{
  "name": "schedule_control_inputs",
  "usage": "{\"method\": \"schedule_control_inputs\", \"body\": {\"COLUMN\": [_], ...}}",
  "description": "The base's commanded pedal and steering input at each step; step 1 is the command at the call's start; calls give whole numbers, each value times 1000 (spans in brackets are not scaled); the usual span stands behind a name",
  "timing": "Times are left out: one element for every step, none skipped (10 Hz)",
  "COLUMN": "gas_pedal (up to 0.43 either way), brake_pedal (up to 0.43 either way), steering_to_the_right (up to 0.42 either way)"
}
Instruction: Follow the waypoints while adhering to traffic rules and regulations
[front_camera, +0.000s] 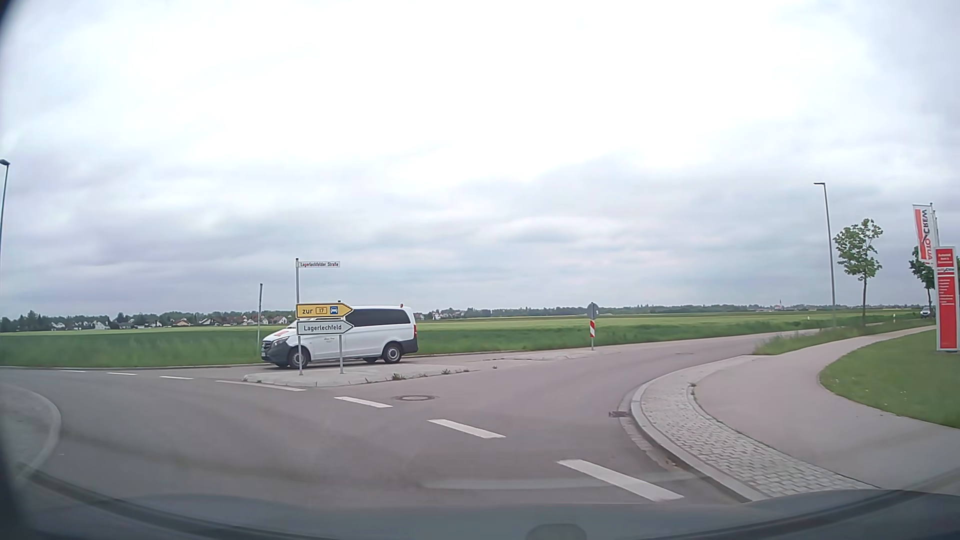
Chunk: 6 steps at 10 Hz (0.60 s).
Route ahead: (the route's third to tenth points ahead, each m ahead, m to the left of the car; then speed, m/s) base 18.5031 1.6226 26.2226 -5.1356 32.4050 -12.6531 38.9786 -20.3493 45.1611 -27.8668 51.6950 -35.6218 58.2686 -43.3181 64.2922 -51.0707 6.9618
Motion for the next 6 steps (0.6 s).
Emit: {"method": "schedule_control_inputs", "body": {"gas_pedal": [157, 157, 157, 157, 157, 157], "brake_pedal": [0, 0, 0, 0, 0, 0], "steering_to_the_right": [-41, -23, 0, 27, 59, 81]}}
